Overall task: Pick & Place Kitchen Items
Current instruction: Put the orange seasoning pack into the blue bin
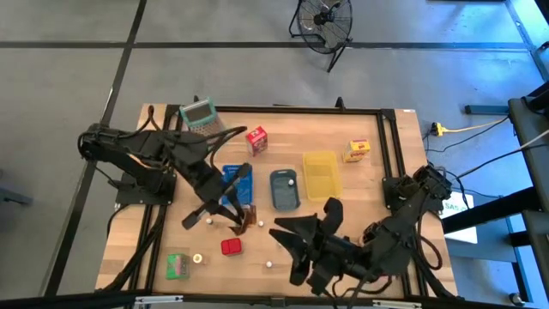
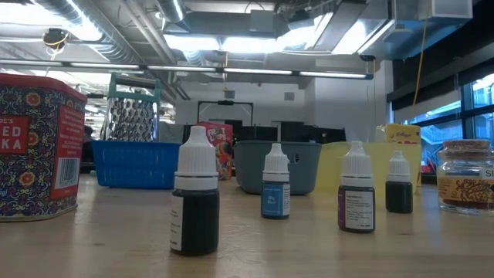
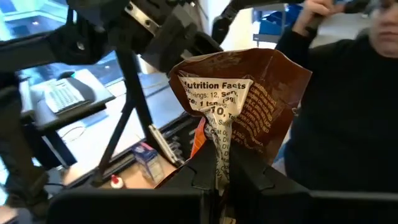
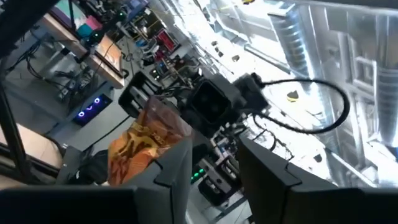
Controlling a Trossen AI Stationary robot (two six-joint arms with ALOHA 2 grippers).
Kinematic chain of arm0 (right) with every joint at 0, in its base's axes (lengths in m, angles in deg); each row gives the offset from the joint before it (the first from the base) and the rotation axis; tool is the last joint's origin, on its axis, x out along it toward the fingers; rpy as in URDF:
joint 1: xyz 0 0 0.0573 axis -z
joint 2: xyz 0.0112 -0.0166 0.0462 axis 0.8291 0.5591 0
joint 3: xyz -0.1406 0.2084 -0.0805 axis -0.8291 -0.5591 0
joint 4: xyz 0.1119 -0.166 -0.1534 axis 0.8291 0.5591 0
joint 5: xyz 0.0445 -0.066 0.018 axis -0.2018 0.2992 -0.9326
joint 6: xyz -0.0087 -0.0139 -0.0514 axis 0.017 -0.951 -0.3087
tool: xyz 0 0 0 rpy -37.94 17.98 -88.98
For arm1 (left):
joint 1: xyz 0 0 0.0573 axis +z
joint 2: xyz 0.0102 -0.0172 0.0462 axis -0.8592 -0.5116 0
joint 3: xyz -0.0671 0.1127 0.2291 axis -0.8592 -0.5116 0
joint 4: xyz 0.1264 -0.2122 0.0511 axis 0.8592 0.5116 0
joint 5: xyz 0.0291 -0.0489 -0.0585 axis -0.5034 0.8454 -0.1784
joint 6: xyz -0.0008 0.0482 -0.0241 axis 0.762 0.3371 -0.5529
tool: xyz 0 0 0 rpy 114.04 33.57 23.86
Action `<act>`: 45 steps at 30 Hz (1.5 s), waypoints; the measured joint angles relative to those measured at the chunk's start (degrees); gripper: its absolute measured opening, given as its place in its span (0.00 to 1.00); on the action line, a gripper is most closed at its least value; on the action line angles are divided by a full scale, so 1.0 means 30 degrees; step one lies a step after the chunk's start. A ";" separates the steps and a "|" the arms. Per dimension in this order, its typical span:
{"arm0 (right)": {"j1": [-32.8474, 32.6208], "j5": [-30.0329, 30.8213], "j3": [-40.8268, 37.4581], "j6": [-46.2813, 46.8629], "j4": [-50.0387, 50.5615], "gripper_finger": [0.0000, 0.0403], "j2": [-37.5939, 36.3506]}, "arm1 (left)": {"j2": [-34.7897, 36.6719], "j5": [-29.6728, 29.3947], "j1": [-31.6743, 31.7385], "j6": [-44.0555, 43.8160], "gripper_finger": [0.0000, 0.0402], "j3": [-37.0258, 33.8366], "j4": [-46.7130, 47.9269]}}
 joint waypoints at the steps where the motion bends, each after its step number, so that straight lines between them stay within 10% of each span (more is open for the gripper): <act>1: 0.0090 -0.0072 0.0084 0.0599 0.0420 0.32 -0.0003 | 0.0000 -0.0223 -0.0141 -0.0048 0.04 0.0000 -0.0239; 18: 0.1229 -0.1969 0.0694 0.8590 0.4312 0.60 0.0031 | -0.0284 -0.0765 -0.0736 -0.0869 0.05 0.0007 -0.0677; 45: 0.2938 -0.7935 0.0687 1.2503 0.5338 0.53 0.0031 | -0.0262 -0.1984 -0.0864 -0.3295 0.05 0.0007 -0.0660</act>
